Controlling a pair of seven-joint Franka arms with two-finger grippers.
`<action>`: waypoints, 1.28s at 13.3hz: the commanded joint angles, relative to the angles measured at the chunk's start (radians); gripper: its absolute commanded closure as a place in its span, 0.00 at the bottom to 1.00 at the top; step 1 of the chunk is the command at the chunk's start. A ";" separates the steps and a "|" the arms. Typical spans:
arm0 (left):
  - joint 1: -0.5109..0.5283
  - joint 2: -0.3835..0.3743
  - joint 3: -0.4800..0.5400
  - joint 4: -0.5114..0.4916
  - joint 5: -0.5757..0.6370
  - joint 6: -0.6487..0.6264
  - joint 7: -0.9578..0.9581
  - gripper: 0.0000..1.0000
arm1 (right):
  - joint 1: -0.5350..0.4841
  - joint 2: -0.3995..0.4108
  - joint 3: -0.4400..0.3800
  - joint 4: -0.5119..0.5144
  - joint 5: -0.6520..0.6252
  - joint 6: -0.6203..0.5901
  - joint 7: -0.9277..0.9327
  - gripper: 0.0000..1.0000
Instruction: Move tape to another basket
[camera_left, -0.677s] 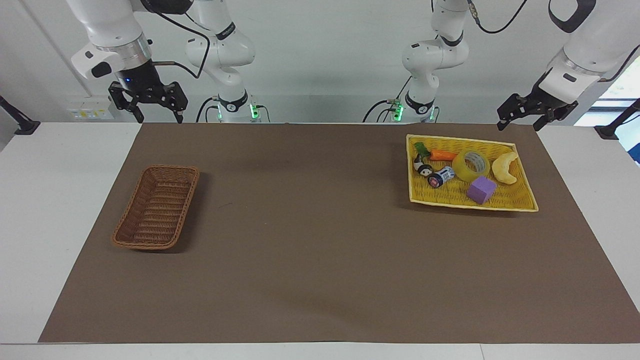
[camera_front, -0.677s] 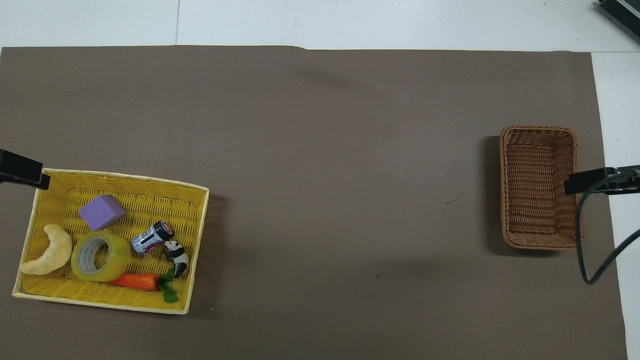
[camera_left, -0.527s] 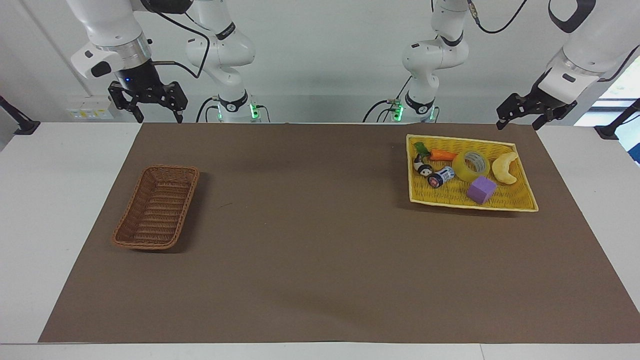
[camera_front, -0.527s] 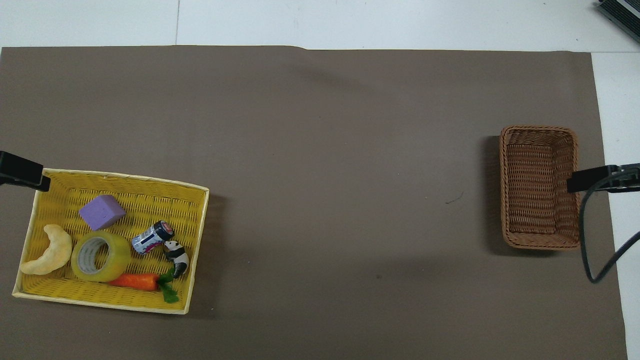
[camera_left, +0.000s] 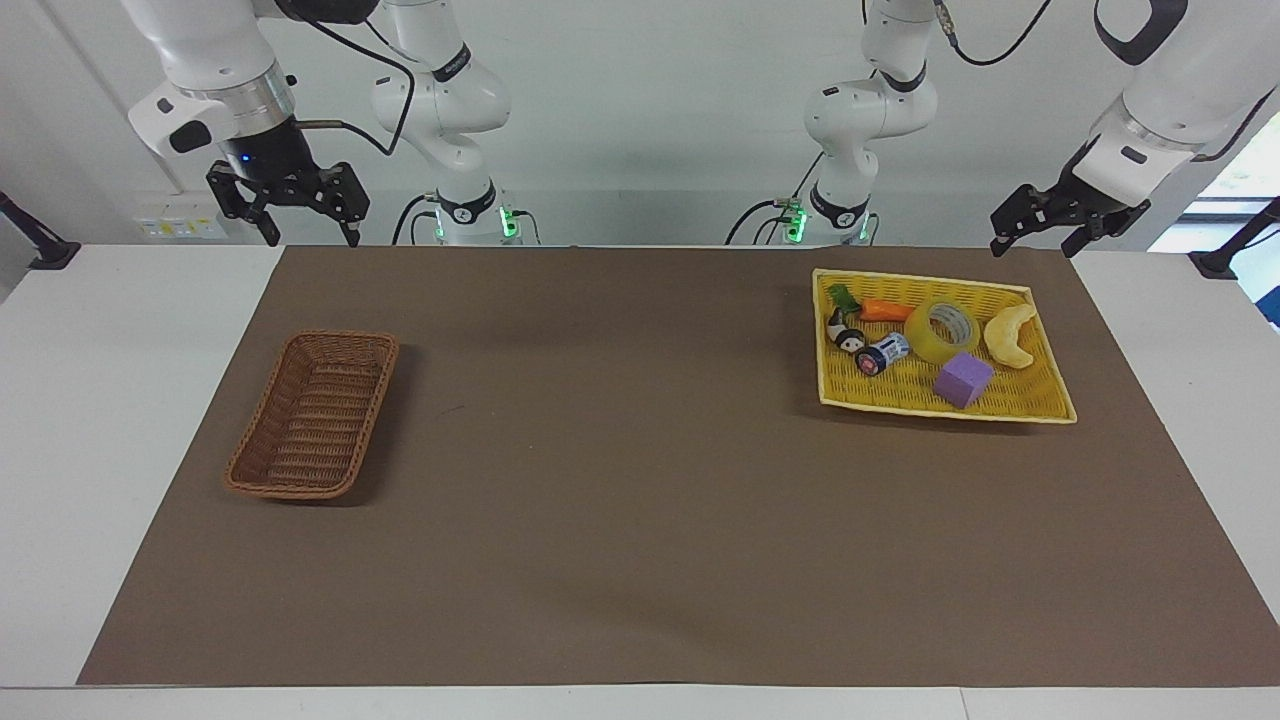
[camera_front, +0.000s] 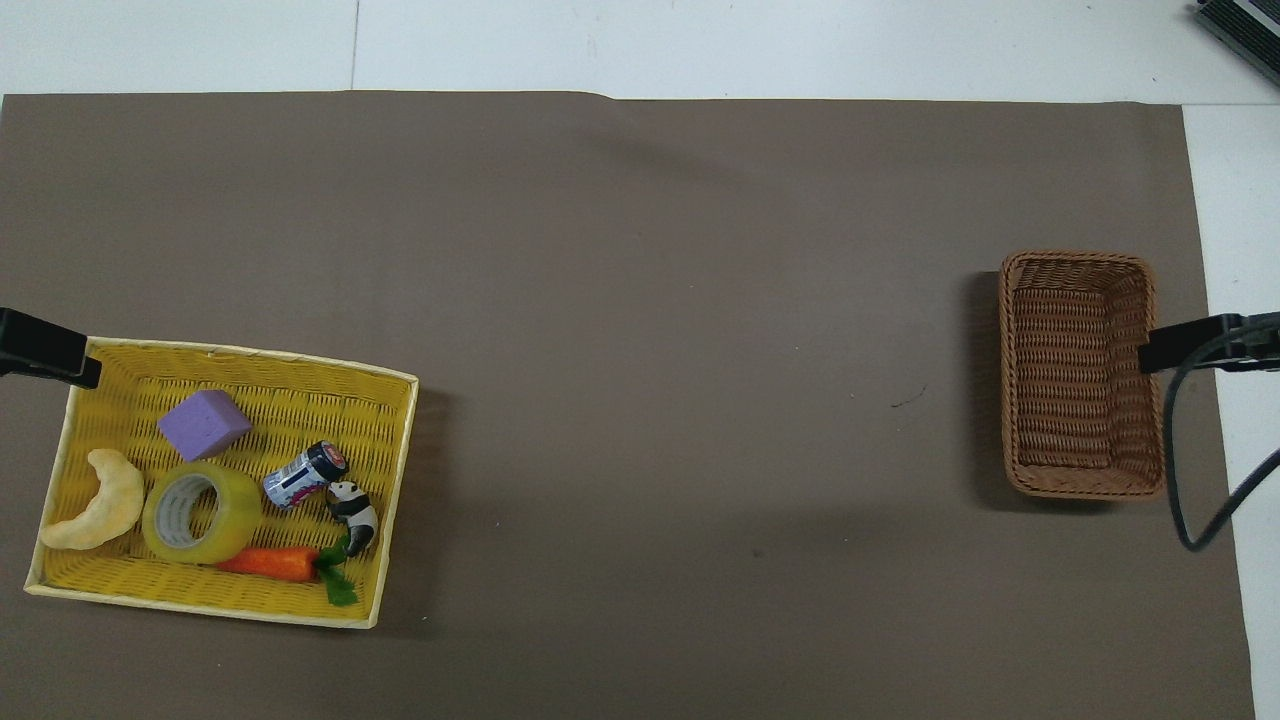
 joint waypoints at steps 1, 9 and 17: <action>0.007 -0.033 -0.003 -0.039 0.013 0.001 -0.008 0.00 | -0.014 0.011 0.000 0.017 0.020 -0.023 -0.020 0.00; 0.024 -0.109 -0.001 -0.201 0.009 0.166 -0.008 0.00 | -0.002 -0.022 0.007 -0.030 0.015 -0.012 -0.035 0.00; 0.103 -0.221 0.000 -0.557 0.007 0.429 0.001 0.00 | -0.002 -0.025 0.002 -0.038 0.021 -0.010 -0.040 0.00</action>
